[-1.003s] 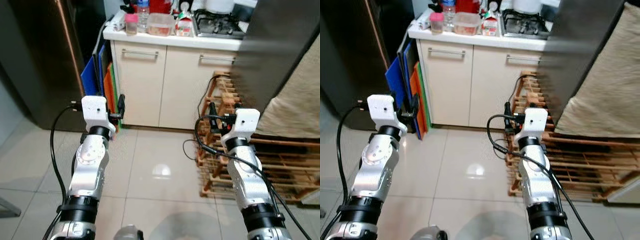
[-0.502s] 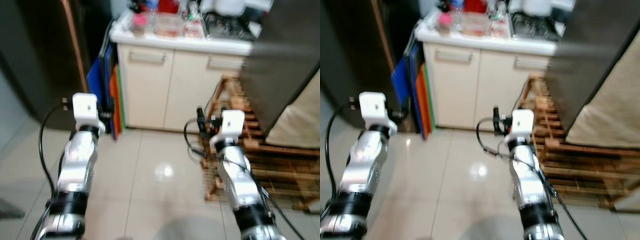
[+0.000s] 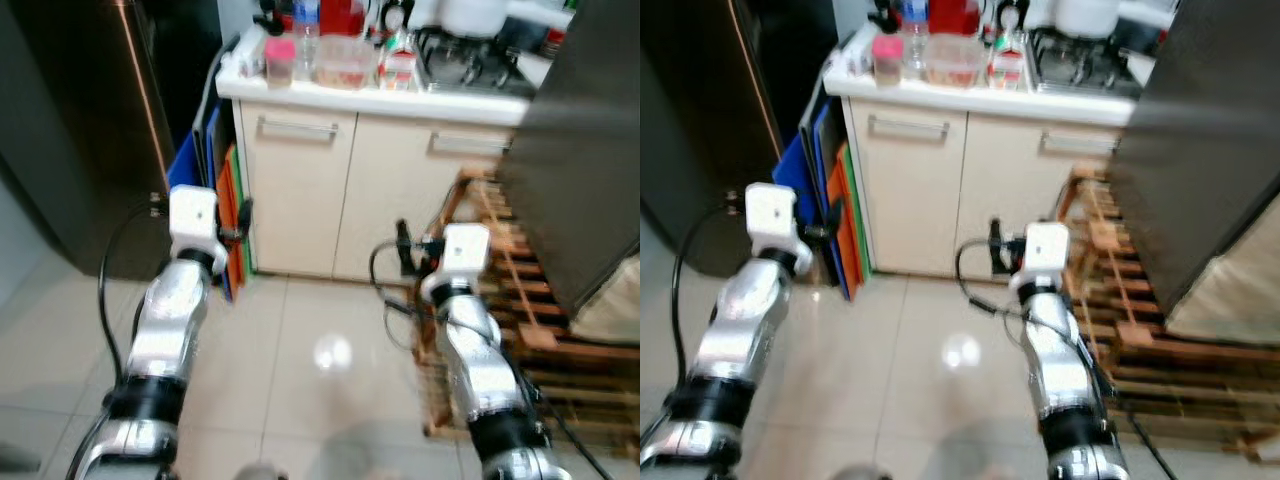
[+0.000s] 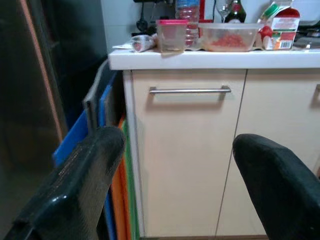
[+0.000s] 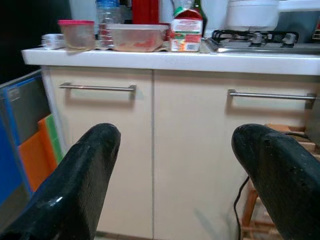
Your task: Restocking fridge
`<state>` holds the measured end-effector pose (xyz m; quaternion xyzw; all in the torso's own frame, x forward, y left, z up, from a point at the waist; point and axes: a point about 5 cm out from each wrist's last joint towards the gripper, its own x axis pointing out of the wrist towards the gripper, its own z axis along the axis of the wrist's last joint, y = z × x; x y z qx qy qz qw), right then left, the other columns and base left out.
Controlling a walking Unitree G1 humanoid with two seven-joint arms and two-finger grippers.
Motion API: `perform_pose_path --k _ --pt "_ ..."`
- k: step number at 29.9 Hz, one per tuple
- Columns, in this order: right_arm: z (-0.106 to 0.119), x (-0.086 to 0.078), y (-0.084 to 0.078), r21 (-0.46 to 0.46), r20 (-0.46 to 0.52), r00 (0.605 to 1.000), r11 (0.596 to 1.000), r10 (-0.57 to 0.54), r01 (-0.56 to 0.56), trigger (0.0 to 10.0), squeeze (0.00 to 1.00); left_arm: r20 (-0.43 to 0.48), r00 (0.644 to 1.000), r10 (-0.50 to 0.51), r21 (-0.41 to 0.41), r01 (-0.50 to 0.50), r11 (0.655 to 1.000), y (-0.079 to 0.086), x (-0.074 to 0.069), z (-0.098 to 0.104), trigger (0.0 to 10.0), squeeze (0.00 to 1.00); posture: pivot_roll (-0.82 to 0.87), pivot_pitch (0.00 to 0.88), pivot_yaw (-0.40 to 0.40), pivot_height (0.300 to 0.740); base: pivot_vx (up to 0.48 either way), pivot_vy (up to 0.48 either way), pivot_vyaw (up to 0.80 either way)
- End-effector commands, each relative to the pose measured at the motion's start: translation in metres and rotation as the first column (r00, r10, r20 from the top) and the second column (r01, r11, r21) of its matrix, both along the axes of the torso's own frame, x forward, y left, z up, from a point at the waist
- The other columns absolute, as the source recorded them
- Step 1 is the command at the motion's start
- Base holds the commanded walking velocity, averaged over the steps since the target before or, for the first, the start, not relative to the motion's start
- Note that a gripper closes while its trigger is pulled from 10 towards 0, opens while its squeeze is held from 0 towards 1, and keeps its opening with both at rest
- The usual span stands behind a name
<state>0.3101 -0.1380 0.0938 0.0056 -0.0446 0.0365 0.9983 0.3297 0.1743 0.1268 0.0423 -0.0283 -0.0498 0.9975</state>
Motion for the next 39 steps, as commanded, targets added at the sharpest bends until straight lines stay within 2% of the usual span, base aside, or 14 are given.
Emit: perform_pose_path --k 1,12,28,36,37,38,39 --pt "-0.003 0.000 -0.011 -0.012 -0.012 0.999 0.999 -0.033 0.033 10.0 0.00 0.008 0.999 -0.041 -0.008 0.041 0.999 -0.011 0.005 0.005 10.0 1.00 0.05 0.000 -0.021 0.719 0.480 0.000 0.00" --pt "-0.005 0.001 -0.010 -0.017 -0.025 0.999 1.000 -0.027 0.027 10.0 0.00 0.022 0.993 -0.116 0.010 0.116 0.993 -0.021 0.007 0.010 10.0 1.00 0.05 0.000 -0.029 0.719 0.480 0.000 0.00" --pt "-0.005 0.000 -0.009 -0.021 -0.020 0.999 0.999 -0.029 0.029 10.0 0.00 0.058 0.987 -0.148 0.001 0.148 0.989 -0.030 0.014 0.022 10.0 1.00 0.04 0.000 -0.031 0.719 0.480 0.000 0.00" --pt "-0.004 -0.001 -0.012 -0.020 -0.015 0.999 0.999 -0.031 0.030 10.0 0.00 0.083 0.984 -0.160 -0.005 0.161 0.987 -0.035 0.012 0.027 10.0 1.00 0.04 0.000 -0.030 0.719 0.480 0.000 0.00" --pt "-0.003 -0.001 -0.012 -0.021 -0.013 0.999 0.999 -0.030 0.030 10.0 0.00 0.085 0.984 -0.156 -0.011 0.157 0.988 -0.034 0.011 0.027 10.0 0.86 0.04 0.000 -0.030 0.719 0.480 0.000 0.00" --pt "-0.003 -0.002 -0.012 -0.021 -0.012 0.999 0.999 -0.030 0.029 10.0 0.00 0.086 0.985 -0.153 -0.016 0.155 0.988 -0.034 0.011 0.028 10.0 0.86 0.04 0.000 -0.030 0.719 0.480 0.000 0.00" --pt "-0.003 -0.003 -0.013 -0.024 -0.009 1.000 0.999 -0.027 0.027 10.0 0.00 0.085 0.986 -0.145 -0.036 0.148 0.988 -0.032 0.010 0.028 10.0 0.05 0.04 0.000 -0.028 0.719 0.480 0.000 0.00"
